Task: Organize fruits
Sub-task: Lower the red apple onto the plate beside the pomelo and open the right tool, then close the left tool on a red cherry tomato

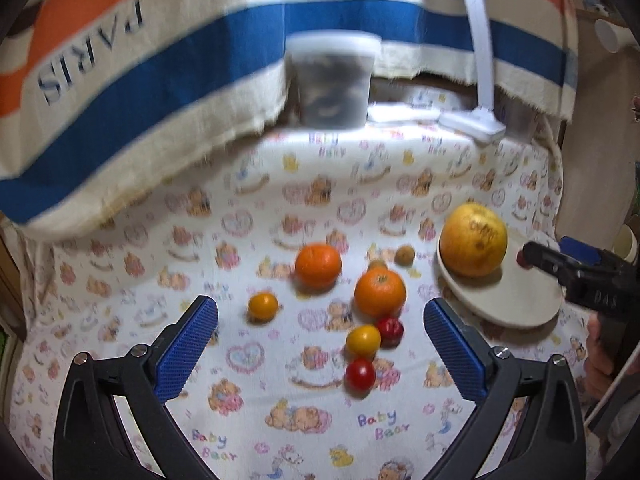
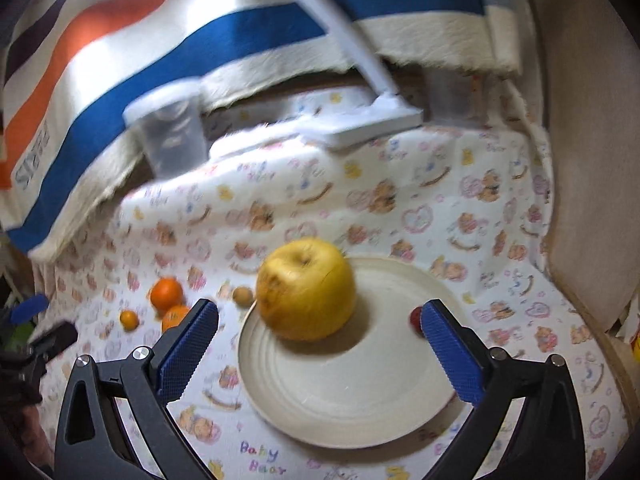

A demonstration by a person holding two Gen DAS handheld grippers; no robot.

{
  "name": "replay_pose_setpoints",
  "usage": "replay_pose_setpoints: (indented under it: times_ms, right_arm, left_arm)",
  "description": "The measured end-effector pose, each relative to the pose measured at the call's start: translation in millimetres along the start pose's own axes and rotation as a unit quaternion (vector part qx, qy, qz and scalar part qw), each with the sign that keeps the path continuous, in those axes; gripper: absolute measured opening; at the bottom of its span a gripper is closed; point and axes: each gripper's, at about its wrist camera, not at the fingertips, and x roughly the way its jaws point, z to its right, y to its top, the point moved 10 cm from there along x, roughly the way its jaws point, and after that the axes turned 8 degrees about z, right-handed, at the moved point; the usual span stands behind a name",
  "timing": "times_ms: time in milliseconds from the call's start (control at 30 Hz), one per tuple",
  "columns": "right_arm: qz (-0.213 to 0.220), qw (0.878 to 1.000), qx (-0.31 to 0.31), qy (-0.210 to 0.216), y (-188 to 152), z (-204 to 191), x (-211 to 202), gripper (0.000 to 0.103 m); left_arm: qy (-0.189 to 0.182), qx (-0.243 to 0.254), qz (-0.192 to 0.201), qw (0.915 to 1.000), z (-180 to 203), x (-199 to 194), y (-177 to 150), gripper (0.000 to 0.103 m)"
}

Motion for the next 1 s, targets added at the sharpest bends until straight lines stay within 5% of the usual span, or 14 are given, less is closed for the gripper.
replay_pose_setpoints:
  times_ms: [200, 300, 500, 567, 667, 1000]
  right_arm:
    - [-0.016, 0.999, -0.043, 0.018, -18, -22, 1, 0.102]
    - [-0.014, 0.998, -0.054, 0.023, -22, -29, -2, 0.102]
    - [-0.024, 0.998, -0.059, 0.025, -29, -34, 1, 0.102]
    - [-0.025, 0.998, -0.056, 0.025, -29, -34, 1, 0.102]
    - [-0.023, 0.998, -0.054, 0.025, -28, -33, 0, 0.102]
    - [-0.028, 0.998, -0.05, 0.024, -30, -33, 0, 0.102]
  left_arm:
    - [-0.018, -0.013, -0.042, 0.9989, 3, 13, -22, 0.102]
    - [-0.026, 0.009, -0.045, 0.9986, 15, 11, -27, 0.094]
    - [-0.047, 0.044, -0.081, 0.9947, 37, 22, -48, 0.06]
    - [-0.046, 0.039, -0.094, 0.9937, 37, 28, -54, 0.043]
    - [-0.049, 0.015, -0.109, 0.9927, 34, 34, -61, 0.031]
    - [-0.056, 0.008, -0.128, 0.9902, 35, 42, -72, 0.031]
